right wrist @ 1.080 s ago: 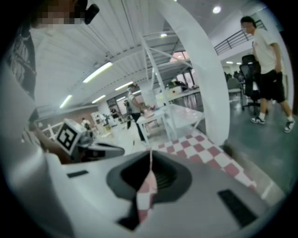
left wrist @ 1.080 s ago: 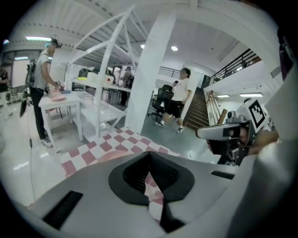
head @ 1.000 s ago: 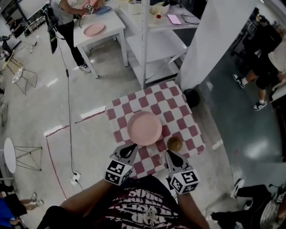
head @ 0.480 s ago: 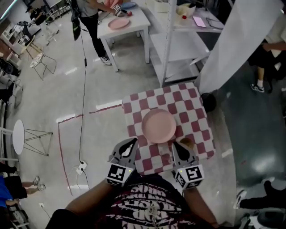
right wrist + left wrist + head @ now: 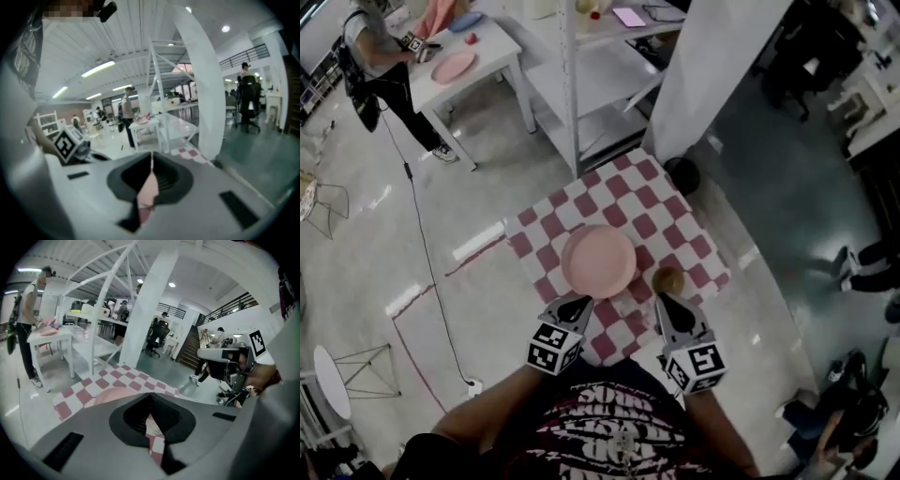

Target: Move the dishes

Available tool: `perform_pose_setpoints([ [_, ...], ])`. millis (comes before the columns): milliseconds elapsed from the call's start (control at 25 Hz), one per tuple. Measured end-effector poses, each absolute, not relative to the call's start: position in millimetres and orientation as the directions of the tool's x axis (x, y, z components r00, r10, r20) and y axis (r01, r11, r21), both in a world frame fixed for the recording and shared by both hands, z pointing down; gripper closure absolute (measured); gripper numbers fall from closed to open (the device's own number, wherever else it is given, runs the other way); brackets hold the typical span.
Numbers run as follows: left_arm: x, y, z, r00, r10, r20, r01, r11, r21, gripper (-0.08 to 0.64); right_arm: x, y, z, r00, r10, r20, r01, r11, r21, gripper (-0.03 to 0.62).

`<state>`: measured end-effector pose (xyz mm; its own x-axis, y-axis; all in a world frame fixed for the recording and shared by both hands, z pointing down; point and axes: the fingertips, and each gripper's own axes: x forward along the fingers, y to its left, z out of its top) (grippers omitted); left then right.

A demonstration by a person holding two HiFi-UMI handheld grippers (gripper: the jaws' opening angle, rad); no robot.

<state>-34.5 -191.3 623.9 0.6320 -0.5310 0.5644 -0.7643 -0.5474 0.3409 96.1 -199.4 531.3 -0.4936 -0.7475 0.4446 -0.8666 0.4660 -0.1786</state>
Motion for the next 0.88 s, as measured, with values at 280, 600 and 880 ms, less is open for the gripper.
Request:
perform_pose_setpoints([
  [280,25.6,-193.8,715.6,0.713,-0.241,0.658,-0.607,-0.683,0.407,0.526,130.3,-159.8,537.3,-0.314,-0.807,0.500,-0.949,0.269,-0.163,0.555],
  [600,63.5,-176.1,824.1,0.619,-0.025,0.785,-0.571,-0.700,0.428,0.426,156.8,-87.1,555.6,-0.101,-0.835,0.542,-0.987,0.017,-0.159,0.555],
  [880,90.3,-179.3,849.1,0.552,-0.011,0.834,-0.527,-0.780,0.338,0.458,170.0,-78.6,570.4,-0.080,-0.819,0.568,-0.976,-0.051,-0.210,0.555],
])
